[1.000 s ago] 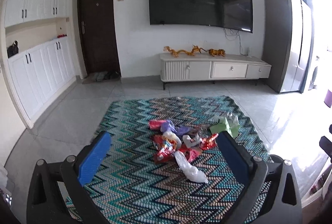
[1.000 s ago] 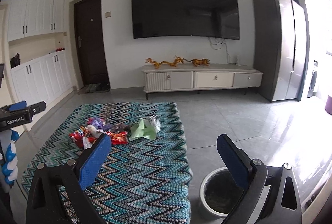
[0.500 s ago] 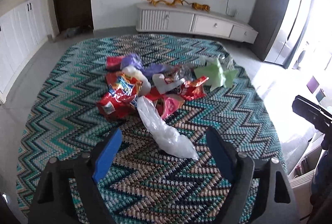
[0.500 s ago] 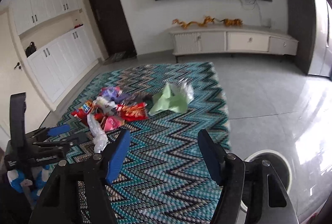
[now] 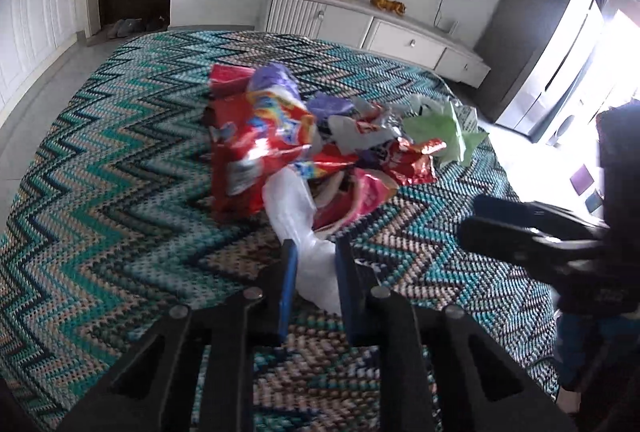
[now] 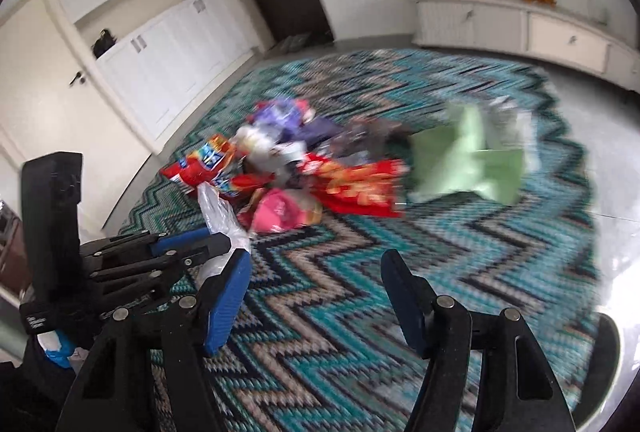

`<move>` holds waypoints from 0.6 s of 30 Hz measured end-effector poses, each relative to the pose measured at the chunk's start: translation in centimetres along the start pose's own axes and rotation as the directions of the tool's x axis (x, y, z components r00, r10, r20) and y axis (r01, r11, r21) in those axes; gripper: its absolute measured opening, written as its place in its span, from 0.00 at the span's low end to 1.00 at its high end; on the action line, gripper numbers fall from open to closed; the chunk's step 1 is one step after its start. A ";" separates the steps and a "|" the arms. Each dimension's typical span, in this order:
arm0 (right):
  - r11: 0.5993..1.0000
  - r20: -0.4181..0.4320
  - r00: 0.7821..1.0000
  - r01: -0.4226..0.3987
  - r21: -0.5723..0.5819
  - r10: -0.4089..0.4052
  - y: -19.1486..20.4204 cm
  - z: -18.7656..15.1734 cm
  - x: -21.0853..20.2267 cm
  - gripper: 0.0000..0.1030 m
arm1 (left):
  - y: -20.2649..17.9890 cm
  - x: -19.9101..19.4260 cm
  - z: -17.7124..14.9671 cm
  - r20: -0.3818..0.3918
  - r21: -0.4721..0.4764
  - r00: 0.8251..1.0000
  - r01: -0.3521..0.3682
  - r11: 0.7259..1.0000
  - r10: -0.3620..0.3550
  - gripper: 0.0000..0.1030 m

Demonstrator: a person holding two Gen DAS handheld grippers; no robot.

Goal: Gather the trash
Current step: 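Grasp the white plastic bag with the left tool while the right tool grasps the pink paper cup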

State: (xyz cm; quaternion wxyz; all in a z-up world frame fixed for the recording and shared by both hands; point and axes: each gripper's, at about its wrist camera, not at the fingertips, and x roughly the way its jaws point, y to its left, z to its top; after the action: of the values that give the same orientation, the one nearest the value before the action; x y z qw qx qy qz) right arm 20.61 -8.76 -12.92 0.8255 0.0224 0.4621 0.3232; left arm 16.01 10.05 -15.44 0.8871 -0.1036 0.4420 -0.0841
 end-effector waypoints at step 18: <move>0.985 -0.031 0.986 -0.159 0.061 0.161 0.0 1.4 4.7 0.43 | 1.0 -0.8 -0.2 0.042 -0.001 0.994 0.102 0.995 -0.102 0.51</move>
State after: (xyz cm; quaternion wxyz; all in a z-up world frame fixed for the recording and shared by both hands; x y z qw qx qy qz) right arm 23.40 -5.82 -15.60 0.7875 0.0777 0.4827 0.3753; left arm 15.40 11.14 -15.22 0.8906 -0.1291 0.4173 -0.1265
